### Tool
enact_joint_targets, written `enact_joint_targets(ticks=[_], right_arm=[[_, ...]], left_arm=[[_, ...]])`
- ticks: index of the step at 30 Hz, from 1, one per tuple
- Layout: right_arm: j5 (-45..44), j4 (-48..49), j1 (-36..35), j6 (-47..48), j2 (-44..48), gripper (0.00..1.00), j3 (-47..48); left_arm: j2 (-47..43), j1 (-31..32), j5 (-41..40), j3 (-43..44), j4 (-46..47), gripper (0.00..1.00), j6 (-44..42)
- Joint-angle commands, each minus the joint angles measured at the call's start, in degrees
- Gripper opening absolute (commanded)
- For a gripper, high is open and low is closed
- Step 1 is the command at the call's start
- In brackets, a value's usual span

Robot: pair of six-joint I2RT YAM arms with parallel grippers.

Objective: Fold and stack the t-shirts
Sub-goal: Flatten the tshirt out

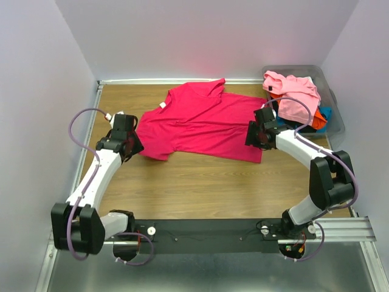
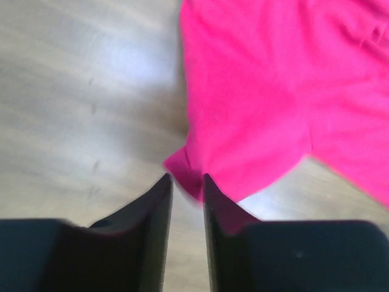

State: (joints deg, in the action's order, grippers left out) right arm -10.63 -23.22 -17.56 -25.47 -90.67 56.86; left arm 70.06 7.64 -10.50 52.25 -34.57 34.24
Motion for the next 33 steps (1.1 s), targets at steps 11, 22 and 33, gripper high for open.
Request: enact_joint_targets(ticks=[11, 22, 33], right_arm=[[5.88, -0.07, -0.02, 0.34, -1.52, 0.67, -0.87], [5.89, -0.07, -0.1, 0.34, -0.47, 0.65, -3.51], [5.8, 0.02, -0.02, 0.16, -0.29, 0.65, -3.6]], left_arm=[[-4.95, -3.94, 0.48, -8.21, -0.69, 0.75, 2.94], [6.75, -5.88, 6.18, -10.94, 11.53, 0.59, -5.23], [11.58, -5.88, 6.81, -11.03, 13.91, 0.68, -6.64]])
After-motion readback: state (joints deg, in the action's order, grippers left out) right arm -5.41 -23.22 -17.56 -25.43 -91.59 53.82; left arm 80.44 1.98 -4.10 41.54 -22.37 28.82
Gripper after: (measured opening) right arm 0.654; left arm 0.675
